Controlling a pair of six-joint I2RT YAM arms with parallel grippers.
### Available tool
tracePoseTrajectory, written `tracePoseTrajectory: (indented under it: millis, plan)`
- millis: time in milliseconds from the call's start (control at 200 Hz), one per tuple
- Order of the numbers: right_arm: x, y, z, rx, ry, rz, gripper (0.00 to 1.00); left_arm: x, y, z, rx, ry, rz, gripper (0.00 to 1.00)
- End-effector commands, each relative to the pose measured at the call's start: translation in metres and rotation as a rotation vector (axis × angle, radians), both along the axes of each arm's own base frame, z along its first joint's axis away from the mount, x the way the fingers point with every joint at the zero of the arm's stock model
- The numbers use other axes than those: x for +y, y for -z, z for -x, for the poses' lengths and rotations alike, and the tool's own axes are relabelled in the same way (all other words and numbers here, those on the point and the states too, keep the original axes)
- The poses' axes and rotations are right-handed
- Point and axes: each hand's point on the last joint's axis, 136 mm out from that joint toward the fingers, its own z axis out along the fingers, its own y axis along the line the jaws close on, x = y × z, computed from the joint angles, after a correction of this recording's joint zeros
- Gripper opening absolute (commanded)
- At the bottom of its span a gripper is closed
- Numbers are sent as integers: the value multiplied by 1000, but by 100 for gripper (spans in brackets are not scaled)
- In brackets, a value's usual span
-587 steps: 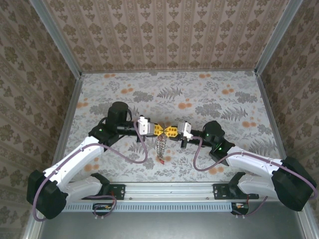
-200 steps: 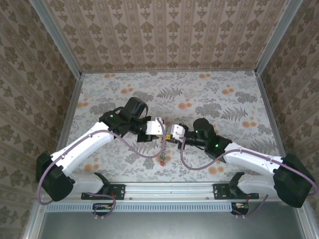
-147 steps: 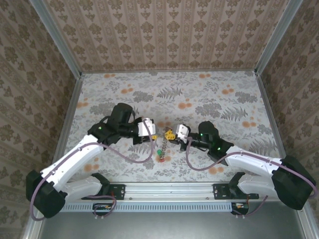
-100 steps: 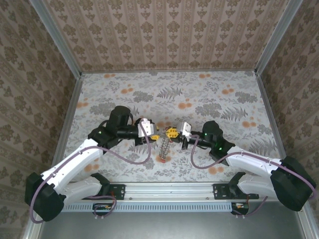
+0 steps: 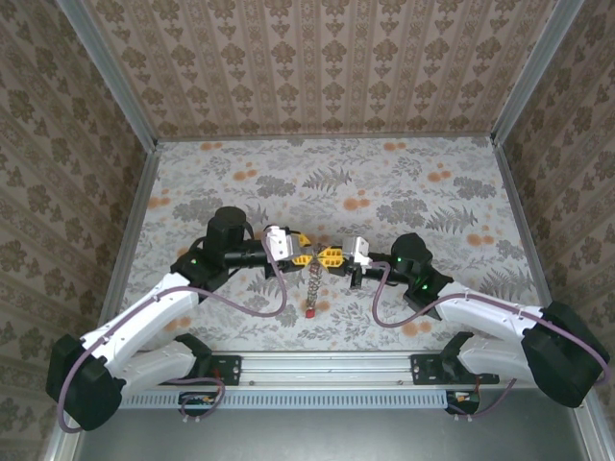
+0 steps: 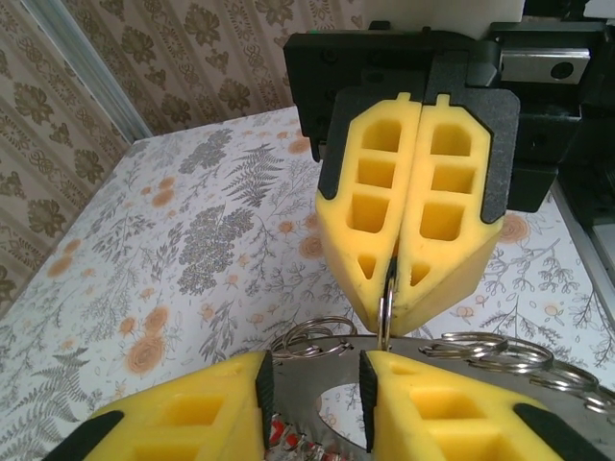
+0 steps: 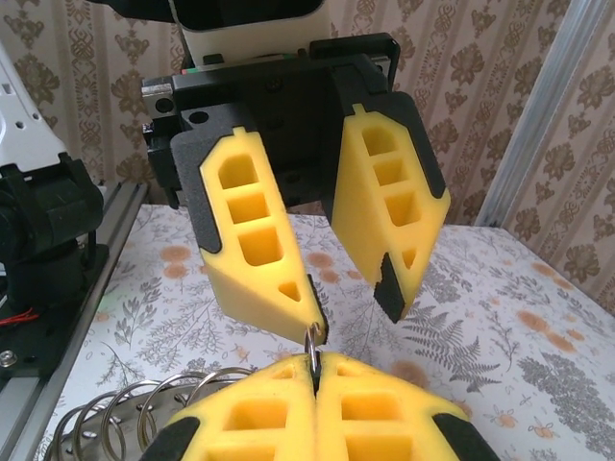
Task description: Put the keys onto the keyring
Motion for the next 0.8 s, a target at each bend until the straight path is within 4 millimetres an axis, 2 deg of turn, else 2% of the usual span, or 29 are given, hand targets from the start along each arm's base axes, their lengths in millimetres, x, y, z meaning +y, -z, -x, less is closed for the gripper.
tracePoseTrajectory:
  millis: [0,110,165,300,340,365,440,560,610,695,795]
  plan:
    - [-14,-17,-3,-94,53,10,0,4,-15,-10,36,-52,19,44]
    - [-37,-15,-7,-119,121,65,0,13,-20,-28,122,-148,5,60]
    - [-47,-15,-9,-124,145,87,0,16,-22,-37,178,-196,6,63]
    - [-65,-11,-13,-119,212,137,0,29,-18,-80,368,-458,7,71]
    - [-71,-11,-18,-117,259,151,0,33,-11,-93,448,-549,3,78]
    - [-76,-11,-22,-116,294,161,0,33,-8,-96,496,-559,3,80]
    - [-91,-13,-33,-123,401,186,0,16,0,-90,616,-459,1,78]
    - [-118,-22,-46,-138,543,206,0,2,24,-91,676,-466,-93,76]
    - [-129,-26,-49,-144,589,222,0,-1,34,-95,712,-508,-127,76]
    - [-149,-31,-56,-139,678,255,0,0,56,-110,851,-655,-175,69]
    - [-167,-39,-62,-123,751,272,0,-8,92,-110,1005,-764,-238,56]
